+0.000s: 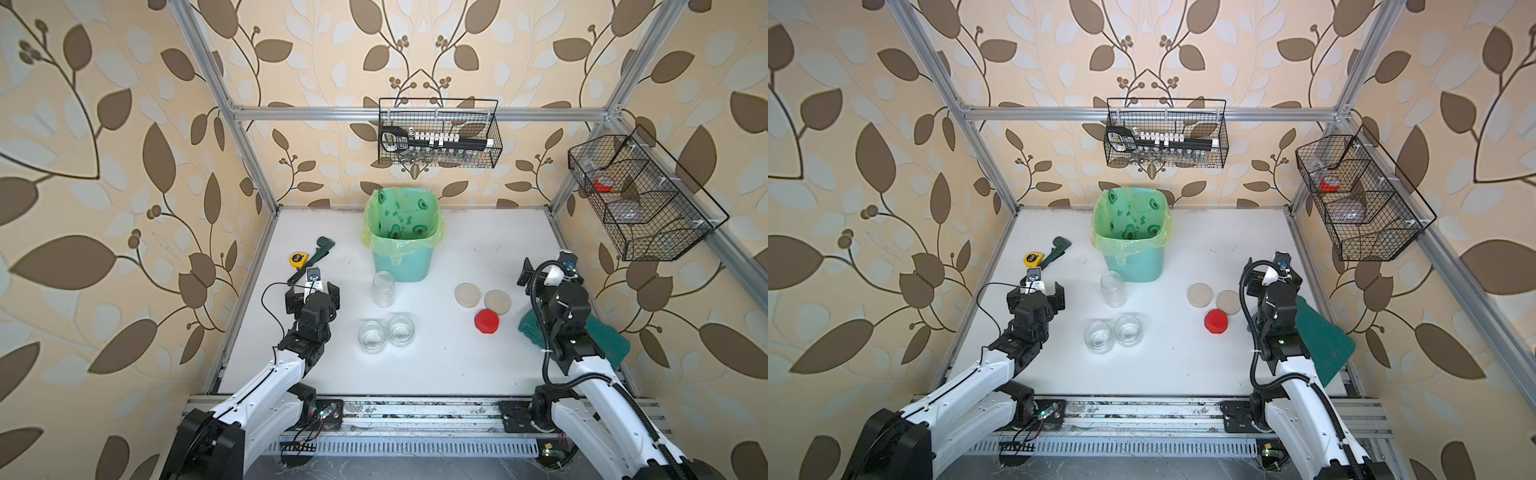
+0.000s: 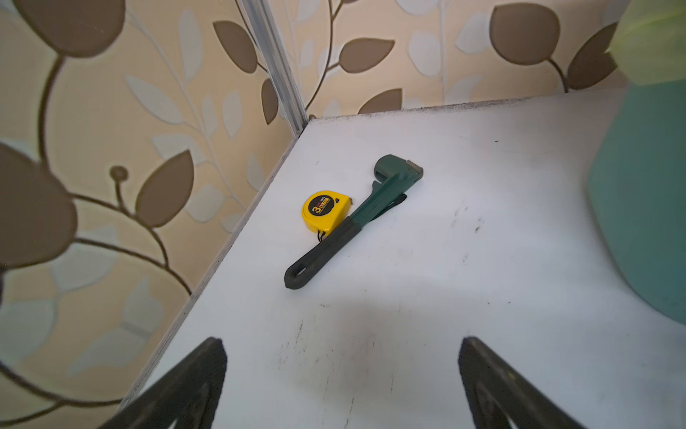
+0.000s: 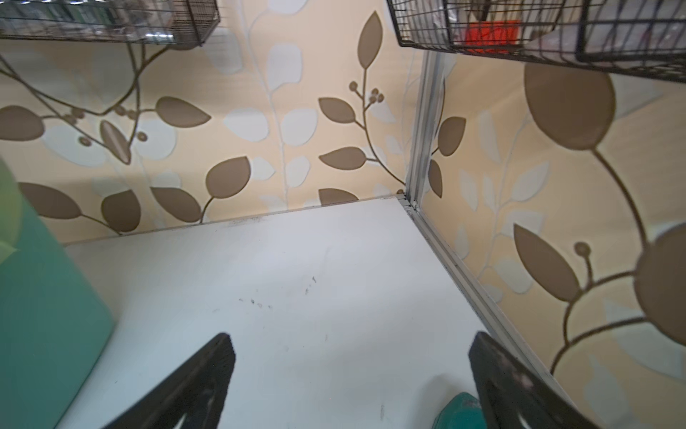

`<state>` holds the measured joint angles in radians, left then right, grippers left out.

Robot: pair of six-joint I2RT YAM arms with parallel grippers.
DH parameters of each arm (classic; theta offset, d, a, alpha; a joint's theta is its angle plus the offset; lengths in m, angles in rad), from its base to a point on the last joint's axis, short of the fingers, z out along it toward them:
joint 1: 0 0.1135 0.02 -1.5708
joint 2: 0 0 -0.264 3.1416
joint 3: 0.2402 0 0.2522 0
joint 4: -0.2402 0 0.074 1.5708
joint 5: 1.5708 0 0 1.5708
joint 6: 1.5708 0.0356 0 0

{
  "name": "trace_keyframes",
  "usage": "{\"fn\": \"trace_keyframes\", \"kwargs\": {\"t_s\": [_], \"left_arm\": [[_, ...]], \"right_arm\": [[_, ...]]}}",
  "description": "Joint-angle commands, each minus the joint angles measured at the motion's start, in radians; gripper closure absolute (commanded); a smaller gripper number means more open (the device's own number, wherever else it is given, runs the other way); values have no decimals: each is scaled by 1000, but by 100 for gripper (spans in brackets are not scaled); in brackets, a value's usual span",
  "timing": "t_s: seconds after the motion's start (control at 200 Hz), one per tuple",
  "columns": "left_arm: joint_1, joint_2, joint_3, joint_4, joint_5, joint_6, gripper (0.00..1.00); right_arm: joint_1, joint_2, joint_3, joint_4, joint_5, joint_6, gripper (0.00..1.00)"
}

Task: Empty moldy peanuts from jars
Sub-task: Reset both arms

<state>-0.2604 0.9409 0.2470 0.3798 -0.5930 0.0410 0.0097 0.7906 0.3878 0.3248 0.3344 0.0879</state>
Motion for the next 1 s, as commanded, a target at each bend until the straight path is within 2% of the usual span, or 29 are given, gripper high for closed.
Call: {"fn": "trace_keyframes", "kwargs": {"t_s": [0.0, 0.135, 0.31, 0.395, 0.505, 0.67, 0.805, 0.9, 0.965, 0.995], "left_arm": [[41, 80, -31, 274, 112, 3, 1], [92, 230, -66, 459, 191, -29, 1], [136, 391, -16, 521, 363, -8, 1], [153, 460, 20, 519, 365, -20, 1], [193, 539, 40, 538, 424, -39, 1], [193, 548, 119, 389, 492, -17, 1], [193, 546, 114, 401, 491, -15, 1], [193, 548, 118, 395, 493, -17, 1], [195, 550, 121, 390, 495, -18, 1], [195, 550, 122, 390, 494, -18, 1]], "right_arm": [[-63, 55, -74, 159, -78, 58, 1], [-111, 141, -154, 323, -106, 88, 1], [-116, 229, -177, 406, -105, 102, 1], [-117, 300, -189, 456, -105, 123, 1], [-118, 384, -215, 564, -124, 126, 1], [-116, 507, -224, 729, -188, 101, 1], [-87, 637, -185, 781, -248, 42, 0], [7, 735, -162, 860, -188, -52, 0], [28, 701, -121, 717, -147, -44, 0], [26, 714, -116, 716, -135, -39, 3]]}}
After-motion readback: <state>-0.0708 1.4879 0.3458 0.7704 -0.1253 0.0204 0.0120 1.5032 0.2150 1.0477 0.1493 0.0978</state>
